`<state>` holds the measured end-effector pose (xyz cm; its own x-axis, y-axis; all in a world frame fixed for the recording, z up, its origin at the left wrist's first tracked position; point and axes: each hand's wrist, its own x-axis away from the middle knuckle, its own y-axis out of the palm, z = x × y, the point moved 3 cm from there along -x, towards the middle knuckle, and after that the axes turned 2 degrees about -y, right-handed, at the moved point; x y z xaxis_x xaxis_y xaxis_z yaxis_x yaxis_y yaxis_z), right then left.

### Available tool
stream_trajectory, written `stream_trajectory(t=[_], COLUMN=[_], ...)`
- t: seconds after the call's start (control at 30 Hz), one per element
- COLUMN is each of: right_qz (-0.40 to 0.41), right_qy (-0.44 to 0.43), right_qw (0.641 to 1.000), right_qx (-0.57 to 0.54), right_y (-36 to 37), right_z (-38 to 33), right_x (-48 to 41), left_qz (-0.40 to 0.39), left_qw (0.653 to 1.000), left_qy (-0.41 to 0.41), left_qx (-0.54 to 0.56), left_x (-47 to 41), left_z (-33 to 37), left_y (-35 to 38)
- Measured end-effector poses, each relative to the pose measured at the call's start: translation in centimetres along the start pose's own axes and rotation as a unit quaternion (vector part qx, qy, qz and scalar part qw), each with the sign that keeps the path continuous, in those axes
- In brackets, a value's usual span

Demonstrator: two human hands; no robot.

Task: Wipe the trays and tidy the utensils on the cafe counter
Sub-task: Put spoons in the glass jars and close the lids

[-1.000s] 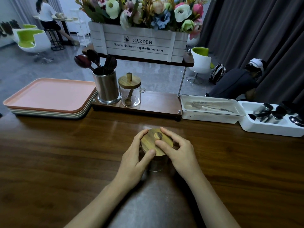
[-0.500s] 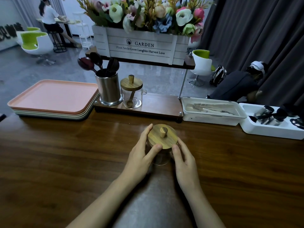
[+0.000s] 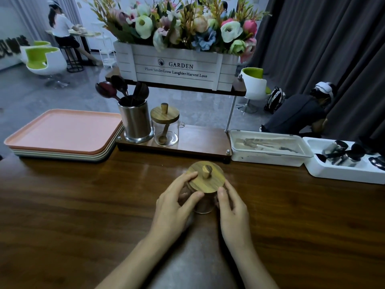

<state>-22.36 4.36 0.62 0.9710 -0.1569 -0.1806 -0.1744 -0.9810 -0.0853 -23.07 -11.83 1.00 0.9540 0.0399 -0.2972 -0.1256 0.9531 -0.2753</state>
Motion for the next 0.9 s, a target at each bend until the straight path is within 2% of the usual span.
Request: stream_trajectory(t=[0.17, 0.33, 0.57, 0.77, 0.9], right_qz=[0.051, 0.029, 0.024, 0.034, 0.03], right_qy=[-0.035, -0.043, -0.034, -0.025, -0.013], right_qw=[0.998, 0.998, 0.999, 0.999, 0.999], right_qx=[-0.003, -0.044, -0.025, -0.016, 0.0], right_y=[0.2, 0.8, 2.2, 2.8, 3.1], right_z=[-1.5, -2.9, -2.3, -1.5, -1.0], right_x=[-4.2, -9.4, -14.6, -16.8, -18.1], left_qz=[0.007, -0.004, -0.022, -0.086, -0.1], left_qw=[1.0, 0.99, 0.994, 0.988, 0.986], left_qy=[-0.005, -0.053, -0.023, -0.054, -0.067], left_qx=[0.021, 0.128, 0.104, 0.12, 0.113], left_x=[-4.6, -9.8, -14.8, -16.8, -17.9], left_z=[1.5, 2.5, 1.0, -1.0, -2.0], left_y=[0.4, 1.4, 2.5, 2.5, 2.7])
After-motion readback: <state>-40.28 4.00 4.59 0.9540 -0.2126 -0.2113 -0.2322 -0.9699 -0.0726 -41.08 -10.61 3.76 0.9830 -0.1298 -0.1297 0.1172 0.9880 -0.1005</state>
